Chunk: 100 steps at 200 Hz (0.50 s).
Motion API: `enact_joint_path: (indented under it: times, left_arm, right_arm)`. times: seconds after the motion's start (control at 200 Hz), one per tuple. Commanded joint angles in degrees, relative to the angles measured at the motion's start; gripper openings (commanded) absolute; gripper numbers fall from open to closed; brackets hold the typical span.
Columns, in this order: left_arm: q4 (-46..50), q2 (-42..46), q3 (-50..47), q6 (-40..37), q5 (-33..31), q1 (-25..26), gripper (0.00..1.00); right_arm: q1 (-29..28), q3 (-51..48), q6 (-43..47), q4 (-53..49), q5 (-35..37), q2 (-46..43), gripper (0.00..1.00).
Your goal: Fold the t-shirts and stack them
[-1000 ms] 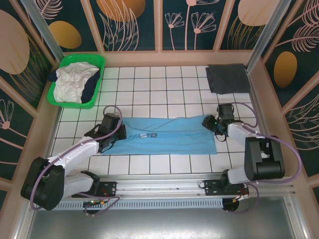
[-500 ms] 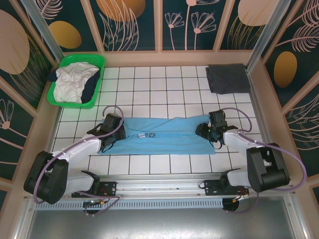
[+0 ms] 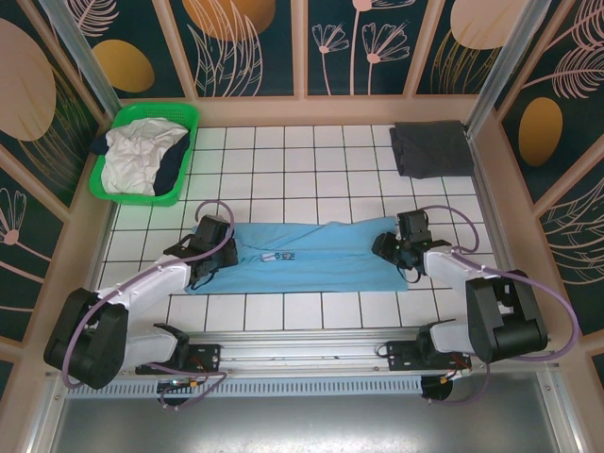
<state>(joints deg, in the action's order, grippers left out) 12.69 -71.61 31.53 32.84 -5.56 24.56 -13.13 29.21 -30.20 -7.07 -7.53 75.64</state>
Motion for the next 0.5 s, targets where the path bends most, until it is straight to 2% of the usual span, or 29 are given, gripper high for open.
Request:
enact_joint_path:
  times: [0.0, 0.075, 0.16, 0.25, 0.31, 0.39, 0.495]
  left_arm:
    - [0.32, -0.79, -1.48, -1.38, 2.05, 0.14, 0.0]
    - [-0.24, -0.56, -2.21, -1.42, 3.12, 0.14, 0.14]
    - [-2.13, 0.4, -2.92, -1.07, 5.65, 0.18, 0.22]
    - [-3.52, 1.58, -3.18, -0.44, 7.11, 0.14, 0.24]
    - [-3.74, 1.99, -2.73, 0.58, 8.87, 0.14, 0.33]
    - [-4.86, 3.09, -2.45, 1.02, 12.71, 0.1, 0.33]
    - [-3.75, 6.88, -2.45, 1.17, 12.45, 0.14, 0.3]
  right_arm:
    - [1.28, 2.05, 2.68, -8.69, 3.53, -1.52, 0.47]
    - [1.98, 4.32, 3.4, -11.38, 4.35, -3.42, 0.48]
    - [2.05, 5.53, 2.94, -11.05, 2.07, -6.0, 0.48]
    - [1.94, 6.11, 1.35, -8.51, 1.17, -8.16, 0.49]
    - [1.75, 6.03, -0.21, -4.97, 0.18, -8.5, 0.48]
    - [0.02, 6.24, -1.83, 1.4, -2.89, -6.57, 0.48]
    - [-4.05, 9.77, -1.9, 4.51, -2.45, 0.33, 0.48]
